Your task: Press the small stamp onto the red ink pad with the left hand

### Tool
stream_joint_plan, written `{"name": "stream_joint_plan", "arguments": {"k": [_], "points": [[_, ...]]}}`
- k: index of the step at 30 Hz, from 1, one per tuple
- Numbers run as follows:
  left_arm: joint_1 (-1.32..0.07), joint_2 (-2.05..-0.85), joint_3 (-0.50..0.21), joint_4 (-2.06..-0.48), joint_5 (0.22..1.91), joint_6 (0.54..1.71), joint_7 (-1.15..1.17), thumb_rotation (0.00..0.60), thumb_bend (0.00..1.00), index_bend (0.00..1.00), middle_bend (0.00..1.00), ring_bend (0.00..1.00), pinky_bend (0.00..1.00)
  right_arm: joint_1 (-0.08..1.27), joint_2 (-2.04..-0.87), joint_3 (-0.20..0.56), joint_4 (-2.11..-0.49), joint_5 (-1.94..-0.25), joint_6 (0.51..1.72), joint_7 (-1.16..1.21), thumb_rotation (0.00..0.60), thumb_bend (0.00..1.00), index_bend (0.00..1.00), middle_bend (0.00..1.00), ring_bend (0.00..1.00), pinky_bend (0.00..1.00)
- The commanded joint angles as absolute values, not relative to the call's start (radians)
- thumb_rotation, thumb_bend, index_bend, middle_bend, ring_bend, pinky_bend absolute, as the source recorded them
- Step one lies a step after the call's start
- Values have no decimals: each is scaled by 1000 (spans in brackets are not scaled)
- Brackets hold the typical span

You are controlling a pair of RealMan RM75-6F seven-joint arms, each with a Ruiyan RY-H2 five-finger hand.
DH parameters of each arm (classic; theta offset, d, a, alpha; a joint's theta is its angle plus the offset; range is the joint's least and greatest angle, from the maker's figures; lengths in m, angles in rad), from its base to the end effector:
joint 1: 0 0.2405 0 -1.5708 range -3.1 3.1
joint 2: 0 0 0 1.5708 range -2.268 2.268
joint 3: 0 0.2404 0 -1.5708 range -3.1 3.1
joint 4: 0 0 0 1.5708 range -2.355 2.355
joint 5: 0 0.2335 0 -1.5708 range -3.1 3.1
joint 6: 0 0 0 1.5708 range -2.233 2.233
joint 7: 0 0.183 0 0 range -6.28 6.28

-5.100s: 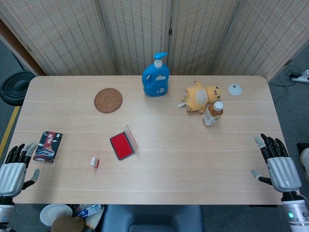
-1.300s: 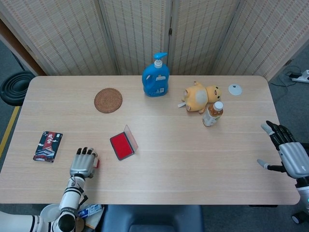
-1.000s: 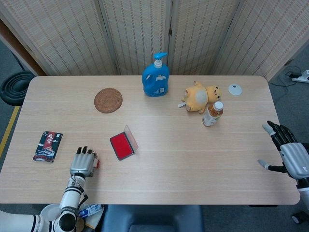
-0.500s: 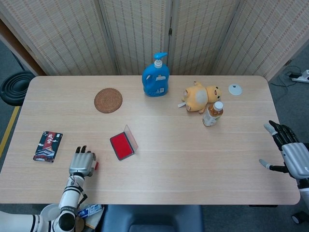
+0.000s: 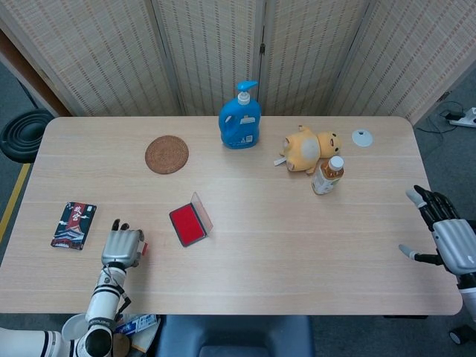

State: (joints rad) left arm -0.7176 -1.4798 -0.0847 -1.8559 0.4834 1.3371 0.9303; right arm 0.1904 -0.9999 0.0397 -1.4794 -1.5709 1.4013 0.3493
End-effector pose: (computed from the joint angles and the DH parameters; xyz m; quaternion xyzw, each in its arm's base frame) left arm -0.1848 0.3055 -0.0307 -0.6973 -0.4365 -0.1446 0.5498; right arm -0.3182 -0.2555 0.1681 0.6231 -0.4022 0.4222 0.5213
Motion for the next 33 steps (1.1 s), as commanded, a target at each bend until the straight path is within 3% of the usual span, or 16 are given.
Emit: {"name": "stream_joint_plan", "arguments": {"k": [1,10,18,33], "points": [[-741,-1470,-106,-1863,471,1327,953,600,396,567,445,179,66,191,-1000,43,-1478,-1563,1398,350,600,163,0,0,0,0],[-849,-1483,-174,-1816,364,1242,1035,600,396,566,445,179,72,192,-997,58,-1462,-1533,1388,379,600,162,0,0,0,0],[-946,-1534,-218,-1777,270,1251,1112,600,396,567,445,179,72,202,-989,56,-1437,-1536,1363,449,600,162,0,0,0,0],[-1034,-1624,-232,-1674,199,1237,1154,600,395,568,445,179,73,199,-976,49,-1404,-1556,1371,542,600,162,0,0,0,0]]}}
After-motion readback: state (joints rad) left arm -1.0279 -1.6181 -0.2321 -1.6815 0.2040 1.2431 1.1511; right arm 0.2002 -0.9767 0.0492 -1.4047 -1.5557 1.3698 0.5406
